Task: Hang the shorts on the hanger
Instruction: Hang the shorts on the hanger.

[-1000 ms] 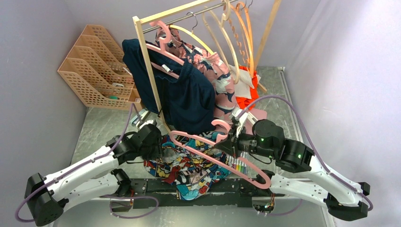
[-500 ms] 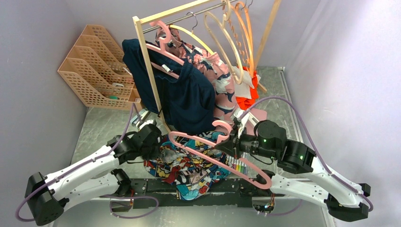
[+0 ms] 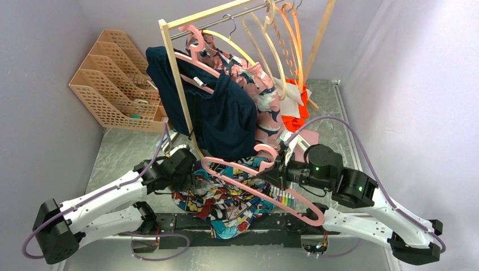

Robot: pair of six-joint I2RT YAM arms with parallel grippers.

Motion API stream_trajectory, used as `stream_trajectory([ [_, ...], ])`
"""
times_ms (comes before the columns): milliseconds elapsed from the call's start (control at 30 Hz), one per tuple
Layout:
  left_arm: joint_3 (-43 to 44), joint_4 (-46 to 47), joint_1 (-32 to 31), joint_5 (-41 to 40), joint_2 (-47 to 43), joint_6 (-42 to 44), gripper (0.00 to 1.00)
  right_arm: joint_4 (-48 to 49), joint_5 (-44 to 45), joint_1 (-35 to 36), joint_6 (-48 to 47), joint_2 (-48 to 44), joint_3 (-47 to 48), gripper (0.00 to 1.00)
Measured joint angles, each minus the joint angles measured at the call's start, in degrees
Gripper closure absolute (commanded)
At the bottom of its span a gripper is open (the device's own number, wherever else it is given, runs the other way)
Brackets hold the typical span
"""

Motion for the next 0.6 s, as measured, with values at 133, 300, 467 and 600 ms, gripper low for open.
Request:
stream_trajectory([
  [133,0.0,-0.04,-0.33,0.04,0.39,-0.2,0.92,0.0,-0.13,0.0,-0.02,0.02,-0.13,1.0],
  [300,3.15,-3.93,-0.42,-1.27,-0.98,-0.15,0.93,0.0,-1.64,0.0,-0.87,0.0,-0.2,1.0],
  [467,13.57,-8.44,-0.44,-3.08,-1.77,1.05,0.93,0.04,-5.03,0.0,-3.54,-0.11,1.16,1.0],
  [600,17.86,-9.79,-0.44,-3.56,-1.75,1.64,0.93,1.57,-8.92,0.0,-6.69,0.66,4.02,1.0],
])
